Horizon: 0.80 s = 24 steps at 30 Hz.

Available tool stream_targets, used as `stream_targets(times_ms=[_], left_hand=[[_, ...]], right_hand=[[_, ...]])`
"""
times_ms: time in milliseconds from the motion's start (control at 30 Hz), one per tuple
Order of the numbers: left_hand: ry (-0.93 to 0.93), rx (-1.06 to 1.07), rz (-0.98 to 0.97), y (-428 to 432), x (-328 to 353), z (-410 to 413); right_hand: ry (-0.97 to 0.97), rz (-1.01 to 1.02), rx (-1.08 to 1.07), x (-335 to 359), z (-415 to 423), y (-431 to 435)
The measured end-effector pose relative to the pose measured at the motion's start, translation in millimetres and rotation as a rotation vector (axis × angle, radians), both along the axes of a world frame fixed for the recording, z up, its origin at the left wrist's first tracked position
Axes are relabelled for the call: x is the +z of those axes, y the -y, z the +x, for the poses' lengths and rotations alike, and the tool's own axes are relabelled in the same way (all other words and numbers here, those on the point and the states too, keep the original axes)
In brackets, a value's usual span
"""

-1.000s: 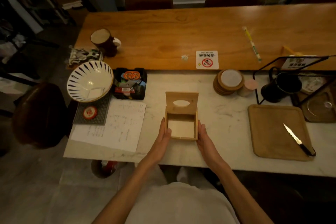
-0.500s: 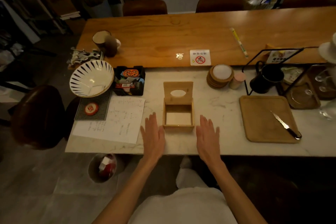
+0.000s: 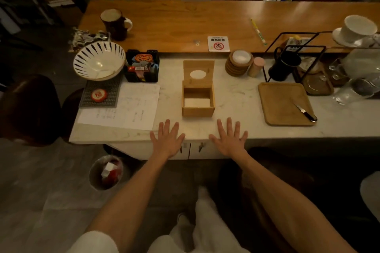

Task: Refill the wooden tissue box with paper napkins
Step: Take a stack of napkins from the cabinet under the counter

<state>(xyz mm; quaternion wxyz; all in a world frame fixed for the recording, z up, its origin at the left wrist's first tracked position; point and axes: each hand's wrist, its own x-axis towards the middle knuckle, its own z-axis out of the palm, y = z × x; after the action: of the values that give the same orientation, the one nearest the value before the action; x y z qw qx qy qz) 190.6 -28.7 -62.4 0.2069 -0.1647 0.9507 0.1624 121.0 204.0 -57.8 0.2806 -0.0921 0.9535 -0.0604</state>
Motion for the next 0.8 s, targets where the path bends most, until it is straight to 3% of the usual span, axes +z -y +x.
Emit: stream_targets(times_ms=[300,633,700,800], left_hand=[[-0.008,0.084,-0.066,-19.6,-15.0,-2.3],[-0.269,0.084,-0.164,-24.1,-40.4,7.8],[-0.35,0.086,-0.193,-26.3,-48.6,7.6],[-0.486,0.123,-0.211,-31.3,-61.5,7.6]], right_hand=[[-0.03,-0.039,-0.022,-19.1,-1.9,-3.3],[-0.106,-0.135,-0.053,-23.8,1.3,-3.3],[-0.173,-0.212,-0.099,-28.1,4.4,-3.4],[-0.422,-0.27,-0.13,-47.5,12.3,0.1]])
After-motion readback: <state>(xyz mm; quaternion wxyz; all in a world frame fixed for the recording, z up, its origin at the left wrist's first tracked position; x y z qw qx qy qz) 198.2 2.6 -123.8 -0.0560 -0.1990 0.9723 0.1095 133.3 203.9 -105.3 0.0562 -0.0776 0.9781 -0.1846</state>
